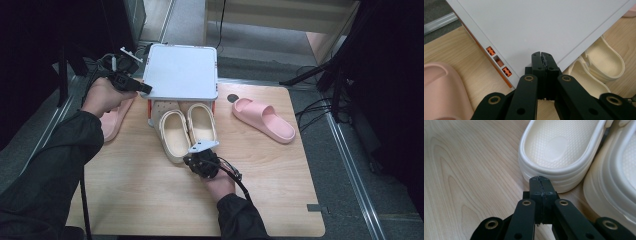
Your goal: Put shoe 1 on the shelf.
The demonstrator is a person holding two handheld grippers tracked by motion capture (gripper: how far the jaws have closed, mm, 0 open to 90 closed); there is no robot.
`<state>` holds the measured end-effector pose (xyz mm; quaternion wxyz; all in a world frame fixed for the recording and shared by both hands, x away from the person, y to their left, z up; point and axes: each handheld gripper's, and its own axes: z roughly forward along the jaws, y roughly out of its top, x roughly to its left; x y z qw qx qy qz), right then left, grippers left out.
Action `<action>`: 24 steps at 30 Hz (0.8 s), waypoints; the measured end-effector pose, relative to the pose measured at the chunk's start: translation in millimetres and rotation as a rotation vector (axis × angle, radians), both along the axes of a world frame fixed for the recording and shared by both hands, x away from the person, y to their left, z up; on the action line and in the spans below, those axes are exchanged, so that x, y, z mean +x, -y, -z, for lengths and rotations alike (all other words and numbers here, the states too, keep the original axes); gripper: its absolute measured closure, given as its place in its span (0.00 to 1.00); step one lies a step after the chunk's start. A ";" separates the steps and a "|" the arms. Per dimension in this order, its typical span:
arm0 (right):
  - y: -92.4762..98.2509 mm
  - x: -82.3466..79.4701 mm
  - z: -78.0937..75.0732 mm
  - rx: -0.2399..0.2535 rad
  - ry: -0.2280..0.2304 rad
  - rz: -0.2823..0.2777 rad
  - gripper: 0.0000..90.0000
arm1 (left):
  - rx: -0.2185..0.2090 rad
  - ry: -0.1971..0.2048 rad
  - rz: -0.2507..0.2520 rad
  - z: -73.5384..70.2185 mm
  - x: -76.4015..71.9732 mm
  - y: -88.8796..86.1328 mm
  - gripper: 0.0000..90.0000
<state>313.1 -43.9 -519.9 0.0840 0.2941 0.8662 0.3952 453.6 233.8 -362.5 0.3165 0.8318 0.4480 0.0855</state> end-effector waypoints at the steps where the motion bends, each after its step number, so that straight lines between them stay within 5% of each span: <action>1: -0.7 1.3 0.3 0.002 -0.005 0.002 1.00 | -0.004 -0.001 -0.004 0.1 0.0 0.4 1.00; 9: -22.7 2.3 -3.2 -0.022 0.014 -0.017 1.00 | -0.001 -0.007 -0.002 -0.3 0.8 0.3 1.00; 14: -37.8 5.3 -7.4 0.006 0.019 -0.033 1.00 | 0.001 -0.010 -0.005 -0.5 1.0 0.2 1.00; 24: -59.5 27.7 -13.0 0.002 0.055 0.034 1.00 | 0.010 -0.026 -0.007 -1.9 2.2 1.7 1.00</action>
